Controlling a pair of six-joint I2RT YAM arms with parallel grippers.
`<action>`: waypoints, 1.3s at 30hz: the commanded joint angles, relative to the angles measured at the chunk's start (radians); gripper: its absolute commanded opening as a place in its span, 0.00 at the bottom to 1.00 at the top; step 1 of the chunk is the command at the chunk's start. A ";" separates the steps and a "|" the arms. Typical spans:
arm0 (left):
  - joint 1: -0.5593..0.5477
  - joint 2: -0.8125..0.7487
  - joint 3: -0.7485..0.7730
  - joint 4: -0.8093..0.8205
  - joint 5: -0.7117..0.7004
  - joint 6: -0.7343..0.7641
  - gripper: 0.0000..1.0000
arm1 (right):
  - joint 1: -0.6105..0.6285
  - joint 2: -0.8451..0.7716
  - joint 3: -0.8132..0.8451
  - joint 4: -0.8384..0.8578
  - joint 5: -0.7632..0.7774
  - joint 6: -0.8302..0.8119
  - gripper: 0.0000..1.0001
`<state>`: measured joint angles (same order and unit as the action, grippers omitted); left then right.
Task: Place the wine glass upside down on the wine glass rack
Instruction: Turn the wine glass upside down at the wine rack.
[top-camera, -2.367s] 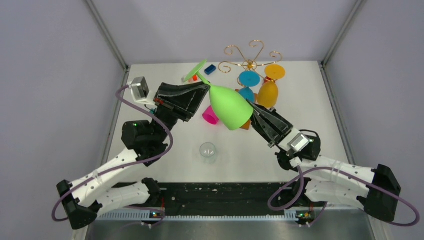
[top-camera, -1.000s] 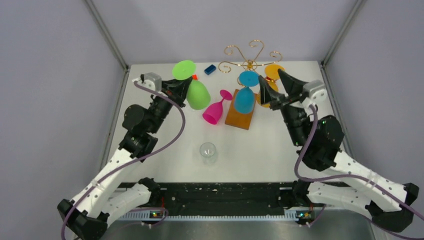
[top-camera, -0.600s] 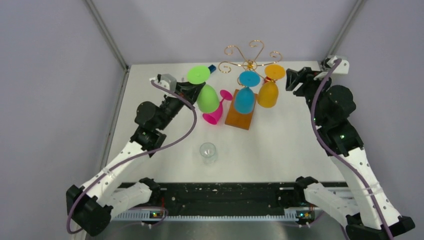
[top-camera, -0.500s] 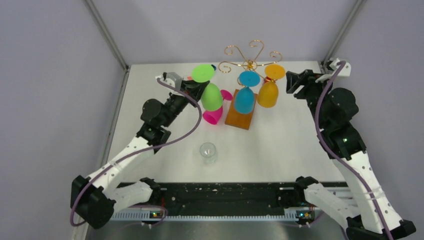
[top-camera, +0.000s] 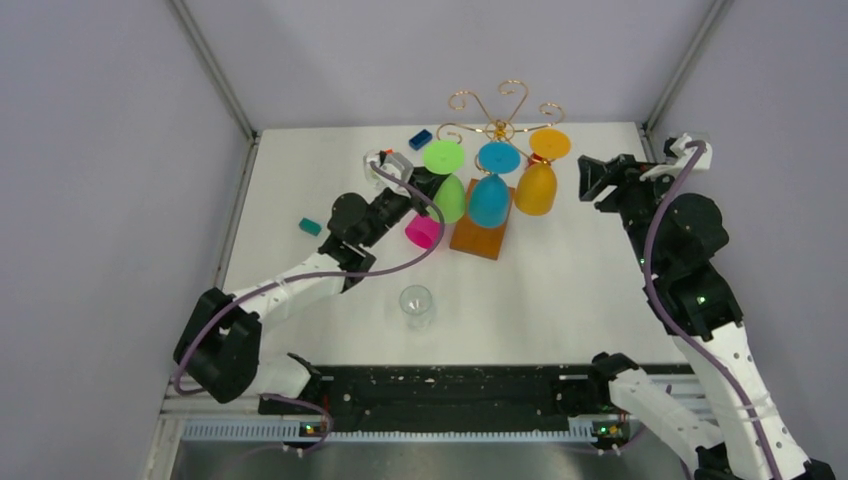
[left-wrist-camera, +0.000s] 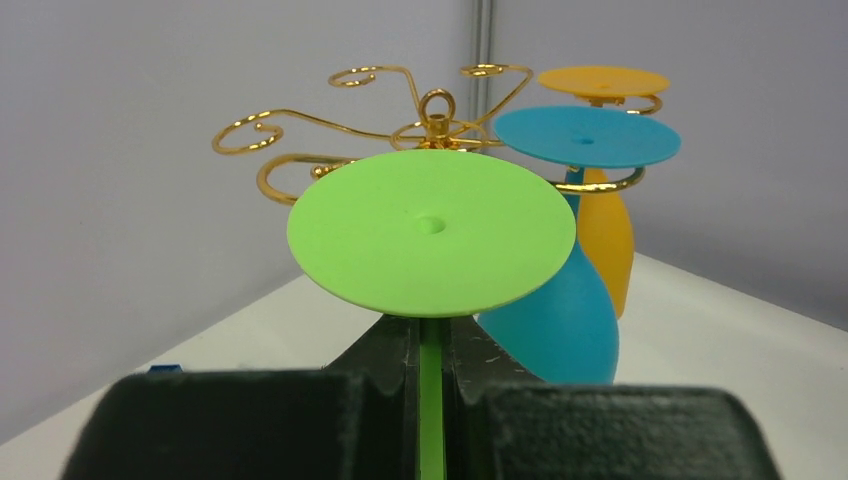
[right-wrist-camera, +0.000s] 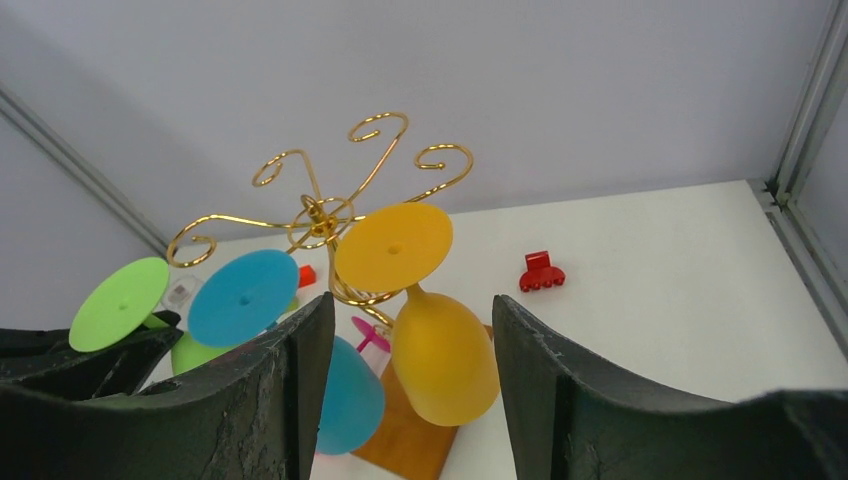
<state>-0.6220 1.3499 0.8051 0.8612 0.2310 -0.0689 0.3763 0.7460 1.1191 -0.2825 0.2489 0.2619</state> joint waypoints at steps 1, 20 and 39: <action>-0.002 0.043 0.089 0.134 0.006 0.031 0.00 | -0.009 -0.022 -0.010 0.007 0.011 -0.010 0.59; -0.003 0.207 0.219 0.130 0.022 0.008 0.00 | -0.010 -0.037 -0.017 0.001 -0.002 -0.031 0.59; -0.002 0.283 0.339 -0.034 -0.090 0.042 0.00 | -0.009 -0.040 -0.022 -0.008 -0.016 -0.031 0.59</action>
<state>-0.6247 1.6302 1.0920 0.8097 0.1871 -0.0483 0.3763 0.7113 1.0927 -0.3069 0.2413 0.2375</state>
